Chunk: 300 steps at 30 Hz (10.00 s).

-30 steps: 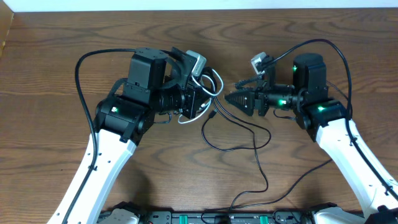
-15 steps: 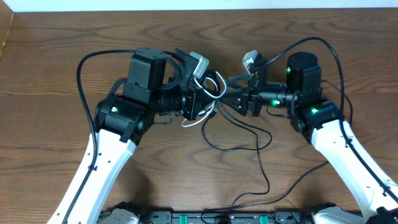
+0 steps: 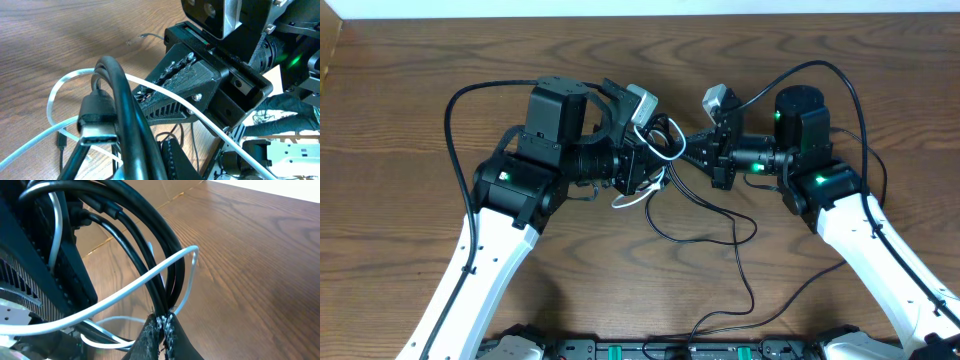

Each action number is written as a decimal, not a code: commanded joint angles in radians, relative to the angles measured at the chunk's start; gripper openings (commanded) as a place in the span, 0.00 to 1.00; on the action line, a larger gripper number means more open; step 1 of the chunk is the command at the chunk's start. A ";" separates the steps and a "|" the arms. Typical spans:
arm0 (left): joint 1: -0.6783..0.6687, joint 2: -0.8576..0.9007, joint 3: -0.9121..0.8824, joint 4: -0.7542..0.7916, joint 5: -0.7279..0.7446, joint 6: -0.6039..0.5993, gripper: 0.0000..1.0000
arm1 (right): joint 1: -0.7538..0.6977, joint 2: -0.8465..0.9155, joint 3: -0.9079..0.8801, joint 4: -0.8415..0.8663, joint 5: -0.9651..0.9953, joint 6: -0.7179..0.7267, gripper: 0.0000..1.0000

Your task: Untangle cables

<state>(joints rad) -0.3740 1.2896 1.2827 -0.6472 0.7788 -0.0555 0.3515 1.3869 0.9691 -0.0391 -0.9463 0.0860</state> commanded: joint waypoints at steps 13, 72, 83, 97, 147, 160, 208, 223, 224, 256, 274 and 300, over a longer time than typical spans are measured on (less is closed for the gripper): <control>0.002 -0.003 0.011 -0.003 -0.540 -0.126 0.08 | 0.003 -0.001 0.003 -0.218 -0.112 -0.169 0.01; -0.026 -0.003 0.011 0.056 0.048 -0.244 0.08 | 0.014 -0.001 0.003 -0.135 0.106 -0.155 0.50; -0.060 -0.003 0.011 0.066 -0.038 -0.226 0.08 | 0.016 -0.001 0.003 -0.119 0.106 -0.154 0.01; -0.060 -0.003 0.011 0.034 -0.589 -0.345 0.08 | 0.016 -0.001 0.003 -0.200 0.045 -0.155 0.01; -0.029 -0.002 0.011 -0.190 -0.669 -0.283 0.08 | 0.011 -0.001 0.003 -0.319 0.420 0.106 0.26; -0.029 -0.002 0.011 -0.058 -0.206 -0.102 0.08 | 0.121 -0.001 0.003 -0.246 0.334 -0.151 0.52; -0.030 -0.002 0.011 -0.117 -0.565 -0.126 0.08 | 0.101 -0.001 0.003 -0.397 0.684 0.115 0.93; -0.030 -0.017 0.011 -0.076 -0.270 0.108 0.08 | 0.101 0.001 0.003 -0.277 0.376 -0.136 0.98; -0.030 -0.018 0.011 -0.068 -0.246 0.108 0.08 | 0.101 0.003 0.003 -0.273 0.385 -0.136 0.98; 0.076 0.036 0.009 -0.204 -1.281 0.238 0.08 | -0.130 0.156 0.003 -0.210 0.676 -0.031 0.01; 0.254 0.325 0.009 -0.147 -1.206 0.142 0.08 | -0.195 0.158 0.003 -0.122 0.689 0.010 0.09; 0.293 0.319 0.010 -0.287 -0.943 0.088 0.91 | -0.184 0.158 0.002 -0.226 0.648 0.010 0.99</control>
<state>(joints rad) -0.0822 1.6527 1.2827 -0.9295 -0.1806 0.0261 0.1612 1.5387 0.9695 -0.2569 -0.2806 0.0883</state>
